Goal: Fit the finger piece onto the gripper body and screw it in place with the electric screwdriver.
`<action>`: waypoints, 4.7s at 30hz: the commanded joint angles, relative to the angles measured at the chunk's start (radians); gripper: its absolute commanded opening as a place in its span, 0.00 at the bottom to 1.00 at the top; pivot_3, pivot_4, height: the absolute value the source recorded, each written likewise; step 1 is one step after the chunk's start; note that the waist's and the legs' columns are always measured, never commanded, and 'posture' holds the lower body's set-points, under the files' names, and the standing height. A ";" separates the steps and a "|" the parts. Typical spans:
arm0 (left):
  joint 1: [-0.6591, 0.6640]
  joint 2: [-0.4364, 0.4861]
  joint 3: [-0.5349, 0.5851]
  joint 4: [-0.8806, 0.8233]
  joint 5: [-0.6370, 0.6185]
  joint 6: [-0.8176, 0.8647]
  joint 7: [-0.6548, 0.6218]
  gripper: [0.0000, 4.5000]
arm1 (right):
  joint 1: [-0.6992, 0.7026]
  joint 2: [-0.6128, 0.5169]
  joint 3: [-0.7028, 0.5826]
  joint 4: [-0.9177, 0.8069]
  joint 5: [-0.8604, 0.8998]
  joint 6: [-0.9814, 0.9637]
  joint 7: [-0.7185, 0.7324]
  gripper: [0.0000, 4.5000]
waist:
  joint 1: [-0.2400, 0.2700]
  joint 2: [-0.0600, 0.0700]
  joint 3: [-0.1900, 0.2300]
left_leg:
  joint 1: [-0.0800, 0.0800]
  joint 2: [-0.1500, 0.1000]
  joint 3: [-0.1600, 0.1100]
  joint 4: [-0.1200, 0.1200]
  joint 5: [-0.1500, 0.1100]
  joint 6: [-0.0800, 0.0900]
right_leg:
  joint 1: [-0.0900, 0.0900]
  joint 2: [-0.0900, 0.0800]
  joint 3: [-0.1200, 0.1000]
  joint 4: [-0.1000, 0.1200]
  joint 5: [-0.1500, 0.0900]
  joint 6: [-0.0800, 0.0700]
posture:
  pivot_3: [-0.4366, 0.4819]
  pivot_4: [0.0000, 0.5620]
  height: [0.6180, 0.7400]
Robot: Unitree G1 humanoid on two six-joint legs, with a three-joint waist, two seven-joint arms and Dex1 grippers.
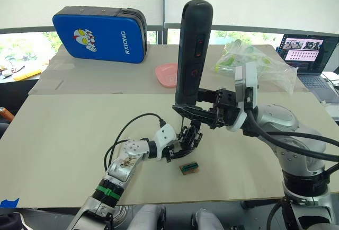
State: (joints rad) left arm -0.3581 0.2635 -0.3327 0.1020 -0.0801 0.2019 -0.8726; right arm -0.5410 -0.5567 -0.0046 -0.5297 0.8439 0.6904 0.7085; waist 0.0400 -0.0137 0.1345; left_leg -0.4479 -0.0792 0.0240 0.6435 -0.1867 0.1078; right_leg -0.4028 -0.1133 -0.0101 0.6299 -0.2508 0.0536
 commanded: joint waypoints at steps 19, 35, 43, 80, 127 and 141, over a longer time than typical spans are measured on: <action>0.033 0.008 -0.048 0.014 0.011 0.056 -0.022 0.51 | -0.020 -0.005 0.039 -0.026 -0.081 -0.036 0.052 0.42 | 0.000 0.000 0.000 | 0.000 0.000 0.000 0.000 0.000 0.000 | 0.000 0.000 0.000 0.000 0.000 0.000 | 0.48 0.27 1.00; 0.037 0.009 -0.051 0.010 0.011 0.057 -0.024 0.51 | 0.002 0.004 0.045 -0.030 -0.143 -0.061 0.081 0.42 | 0.000 0.000 0.000 | 0.000 0.000 0.000 0.000 0.000 0.000 | 0.000 0.000 0.000 0.000 0.000 0.000 | 0.48 0.27 1.00; 0.037 0.006 -0.052 0.012 0.011 0.055 -0.024 0.51 | 0.020 0.008 0.049 -0.022 -0.169 -0.085 0.093 0.42 | 0.000 0.000 0.000 | 0.000 0.000 0.000 0.000 0.000 0.000 | 0.000 0.000 0.000 0.000 0.000 0.000 | 0.48 0.27 1.00; 0.038 0.007 -0.052 0.009 0.009 0.059 -0.025 0.51 | 0.019 0.008 0.037 -0.052 -0.121 -0.064 0.119 0.42 | 0.000 0.000 0.000 | 0.001 0.000 0.000 0.000 0.000 0.000 | 0.000 0.000 0.000 0.000 0.000 0.000 | 0.48 0.27 1.00; 0.036 0.007 -0.052 0.015 0.009 0.059 -0.026 0.51 | 0.022 0.005 0.035 -0.038 -0.144 -0.077 0.115 0.42 | 0.001 0.000 0.000 | 0.001 0.000 0.000 0.000 0.000 0.000 | 0.000 0.000 0.000 0.000 0.000 0.000 | 0.48 0.27 1.00; 0.036 0.004 -0.053 0.017 0.009 0.055 -0.026 0.51 | -0.029 0.004 0.016 -0.050 -0.086 -0.033 0.084 0.42 | 0.001 0.000 0.000 | 0.001 0.000 0.000 0.000 0.000 0.000 | 0.000 0.000 0.000 0.000 0.000 0.000 | 0.48 0.27 1.00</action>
State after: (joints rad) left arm -0.3537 0.2638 -0.3343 0.0884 -0.0809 0.2196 -0.8729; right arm -0.5410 -0.5557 0.0577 -0.5327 0.7279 0.6646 0.8012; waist 0.0406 -0.0137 0.1345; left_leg -0.4473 -0.0792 0.0241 0.6435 -0.1867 0.1077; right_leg -0.4026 -0.1133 -0.0102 0.6301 -0.2508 0.0536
